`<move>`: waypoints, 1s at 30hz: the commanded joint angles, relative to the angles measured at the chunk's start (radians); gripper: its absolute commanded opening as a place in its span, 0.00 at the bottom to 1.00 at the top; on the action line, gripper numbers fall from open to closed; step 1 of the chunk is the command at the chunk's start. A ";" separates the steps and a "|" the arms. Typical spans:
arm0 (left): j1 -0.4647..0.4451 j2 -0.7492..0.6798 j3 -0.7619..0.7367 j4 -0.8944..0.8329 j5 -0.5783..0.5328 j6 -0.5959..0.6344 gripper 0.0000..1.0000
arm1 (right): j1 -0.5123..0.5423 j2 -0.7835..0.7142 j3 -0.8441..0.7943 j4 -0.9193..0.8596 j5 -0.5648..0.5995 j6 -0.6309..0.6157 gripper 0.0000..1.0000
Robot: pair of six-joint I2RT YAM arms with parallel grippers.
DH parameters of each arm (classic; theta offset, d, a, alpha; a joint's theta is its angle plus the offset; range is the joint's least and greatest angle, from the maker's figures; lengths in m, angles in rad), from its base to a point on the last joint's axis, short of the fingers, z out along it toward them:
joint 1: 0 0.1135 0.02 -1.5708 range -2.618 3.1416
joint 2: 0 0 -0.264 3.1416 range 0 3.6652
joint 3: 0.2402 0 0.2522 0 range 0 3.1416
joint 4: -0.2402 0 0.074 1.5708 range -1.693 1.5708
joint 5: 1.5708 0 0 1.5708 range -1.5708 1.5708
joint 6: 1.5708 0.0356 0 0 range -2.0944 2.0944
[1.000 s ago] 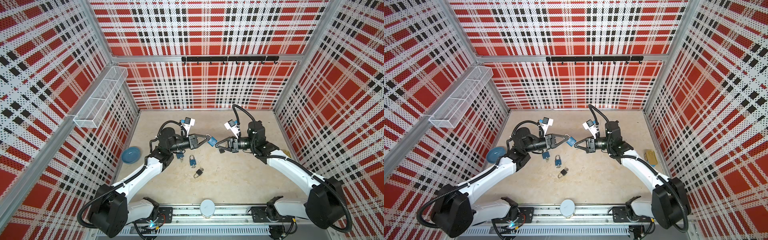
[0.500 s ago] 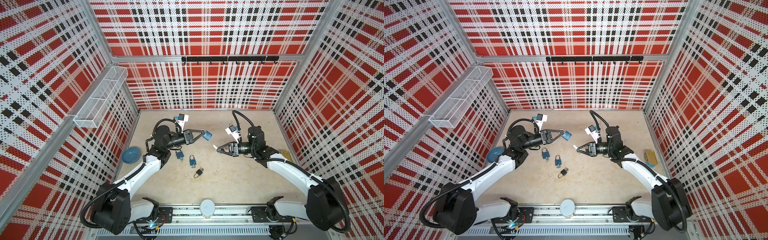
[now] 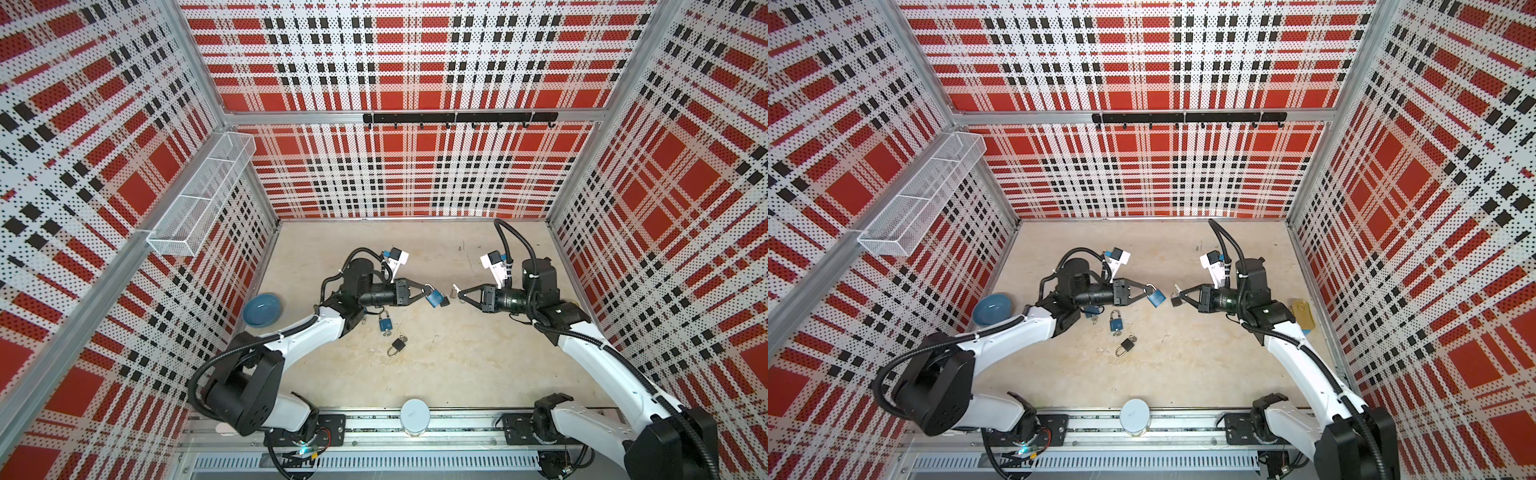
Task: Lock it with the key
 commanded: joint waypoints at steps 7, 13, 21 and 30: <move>-0.121 0.209 0.088 -0.058 -0.032 0.093 0.00 | -0.013 -0.090 -0.016 -0.183 0.276 0.013 0.00; -0.148 0.304 0.151 -0.142 -0.040 0.147 0.00 | -0.042 -0.111 -0.018 -0.211 0.274 0.008 0.00; -0.186 0.395 0.276 -0.390 -0.134 0.284 0.00 | -0.048 -0.094 -0.025 -0.185 0.258 0.013 0.00; -0.214 0.472 0.397 -0.586 -0.215 0.394 0.00 | -0.048 -0.113 -0.103 -0.164 0.289 0.036 0.00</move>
